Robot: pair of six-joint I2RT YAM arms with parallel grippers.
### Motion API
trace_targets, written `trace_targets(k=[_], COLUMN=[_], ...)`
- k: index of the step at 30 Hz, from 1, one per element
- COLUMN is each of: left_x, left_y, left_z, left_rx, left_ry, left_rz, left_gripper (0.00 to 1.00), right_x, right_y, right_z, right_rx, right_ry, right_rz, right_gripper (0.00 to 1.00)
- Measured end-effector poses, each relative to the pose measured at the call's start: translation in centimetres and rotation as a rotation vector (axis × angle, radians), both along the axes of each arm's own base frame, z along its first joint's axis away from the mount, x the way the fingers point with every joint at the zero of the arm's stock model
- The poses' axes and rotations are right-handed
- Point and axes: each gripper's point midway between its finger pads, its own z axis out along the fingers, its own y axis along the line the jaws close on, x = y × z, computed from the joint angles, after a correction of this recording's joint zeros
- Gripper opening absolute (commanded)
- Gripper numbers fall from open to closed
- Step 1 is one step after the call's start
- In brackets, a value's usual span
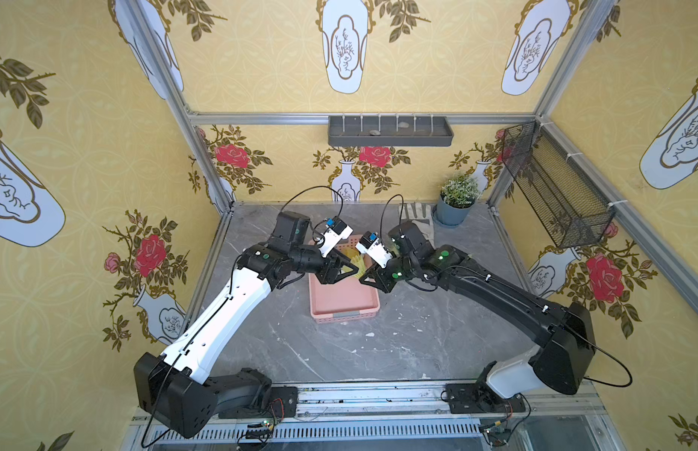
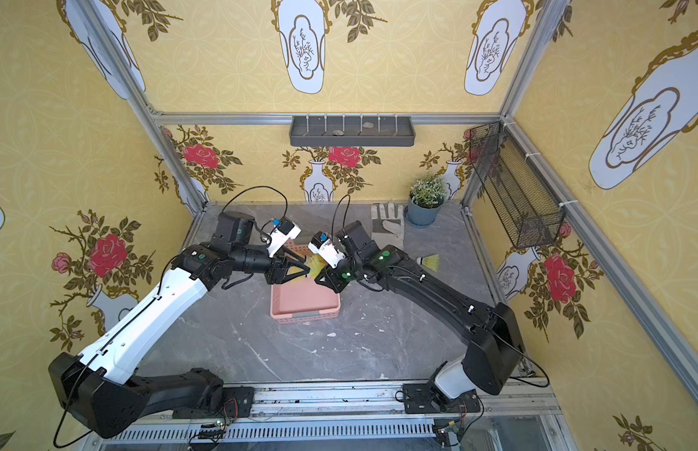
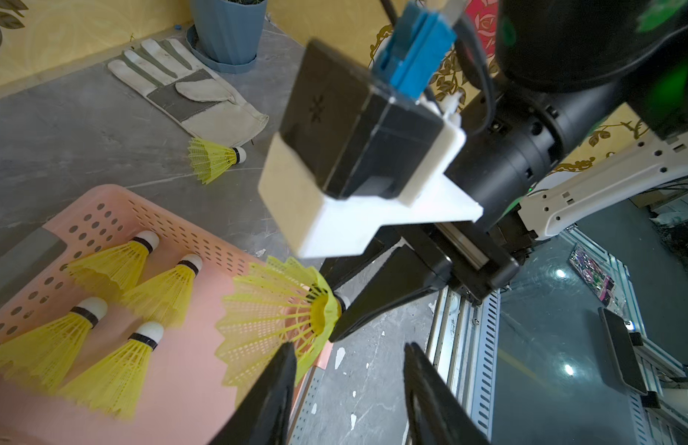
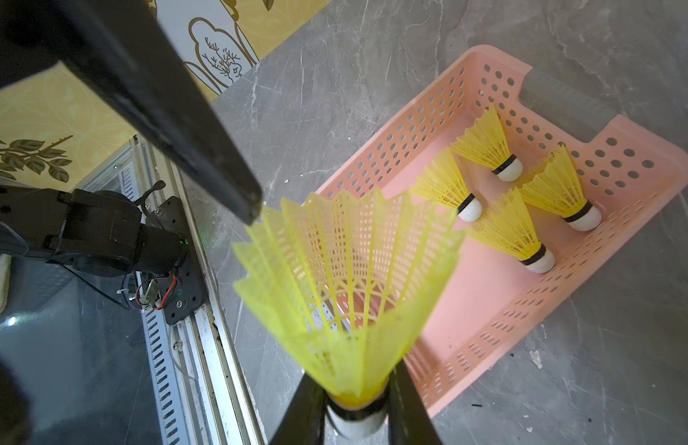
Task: Put the shuttlecocks into the storage box
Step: Place the shuttlecock in the storage box.
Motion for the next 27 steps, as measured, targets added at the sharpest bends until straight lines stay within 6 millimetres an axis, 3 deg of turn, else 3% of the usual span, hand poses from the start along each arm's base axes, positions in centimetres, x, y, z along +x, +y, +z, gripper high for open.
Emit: trace_targets(k=[7, 19, 22, 24, 27], left_x=[0.5, 0.1, 0.1, 0.2, 0.7], left_y=[0.1, 0.1, 0.1, 0.2, 0.5], left_z=[-0.8, -1.7, -1.7, -1.8, -1.9], left_rx=[0.035, 0.07, 0.074, 0.077, 0.079], left_ry=[-0.009, 0.018, 0.013, 0.014, 0.019], left_rz=[0.016, 0.008, 0.004, 0.015, 0.072], left_gripper=[0.43, 0.0, 0.0, 0.0, 0.0], right_x=[-0.7, -0.8, -0.7, -0.4, 0.3], right_y=[0.4, 0.3, 0.2, 0.1, -0.5], right_z=[0.1, -0.2, -0.3, -0.5, -0.9], right_rx=[-0.002, -0.016, -0.024, -0.032, -0.051], right_ry=[0.017, 0.015, 0.009, -0.001, -0.026], right_rz=[0.028, 0.034, 0.028, 0.017, -0.031], right_gripper=[0.19, 0.21, 0.37, 0.54, 0.63])
